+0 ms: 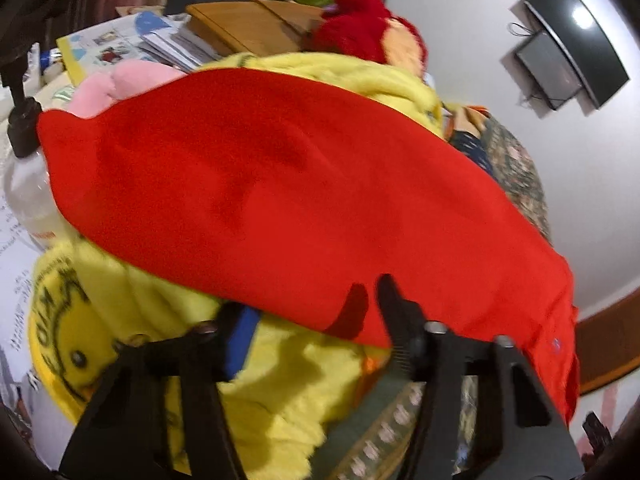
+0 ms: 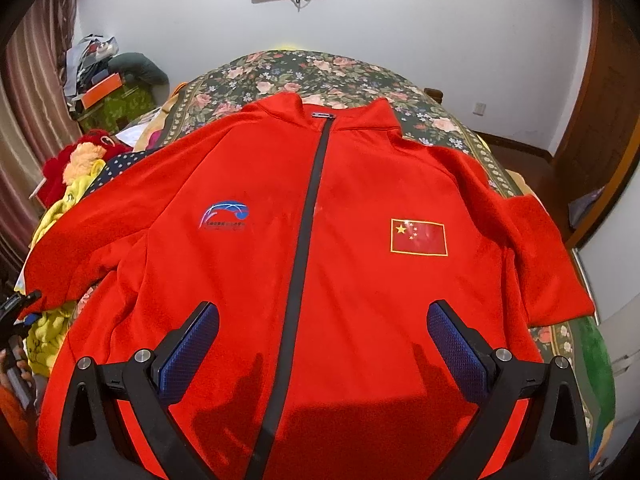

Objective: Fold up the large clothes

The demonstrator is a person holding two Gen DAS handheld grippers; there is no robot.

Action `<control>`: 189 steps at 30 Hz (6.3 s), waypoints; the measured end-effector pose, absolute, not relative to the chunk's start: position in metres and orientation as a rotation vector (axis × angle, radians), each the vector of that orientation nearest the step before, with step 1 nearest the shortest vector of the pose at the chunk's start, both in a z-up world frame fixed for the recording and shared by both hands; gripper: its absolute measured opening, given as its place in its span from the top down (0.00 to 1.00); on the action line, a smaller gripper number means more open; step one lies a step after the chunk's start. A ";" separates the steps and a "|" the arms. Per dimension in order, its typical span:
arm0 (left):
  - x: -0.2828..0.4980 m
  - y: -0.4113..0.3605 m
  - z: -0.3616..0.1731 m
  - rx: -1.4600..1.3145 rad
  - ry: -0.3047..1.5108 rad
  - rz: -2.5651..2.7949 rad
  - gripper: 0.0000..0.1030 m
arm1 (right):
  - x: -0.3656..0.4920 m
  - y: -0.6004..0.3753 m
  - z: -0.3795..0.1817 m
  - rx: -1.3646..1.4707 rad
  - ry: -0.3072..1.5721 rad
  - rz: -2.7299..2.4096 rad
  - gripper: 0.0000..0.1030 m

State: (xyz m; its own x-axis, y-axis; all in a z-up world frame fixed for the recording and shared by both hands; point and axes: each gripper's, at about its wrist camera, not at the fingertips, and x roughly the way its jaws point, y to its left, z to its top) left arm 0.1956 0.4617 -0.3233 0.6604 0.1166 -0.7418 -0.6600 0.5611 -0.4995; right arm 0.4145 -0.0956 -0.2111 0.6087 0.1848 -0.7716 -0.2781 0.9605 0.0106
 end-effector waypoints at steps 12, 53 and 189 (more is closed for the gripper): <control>0.246 0.413 -0.212 -0.235 0.650 0.751 0.95 | 0.400 -0.103 -0.182 -0.107 0.811 0.289 0.00; 0.456 0.020 -0.262 -0.083 1.176 -0.346 0.74 | 0.386 -0.200 -0.151 0.019 0.790 0.370 0.00; 0.481 0.003 -0.245 0.071 1.012 -0.104 0.20 | 0.475 -0.380 -0.209 0.004 0.943 0.079 0.04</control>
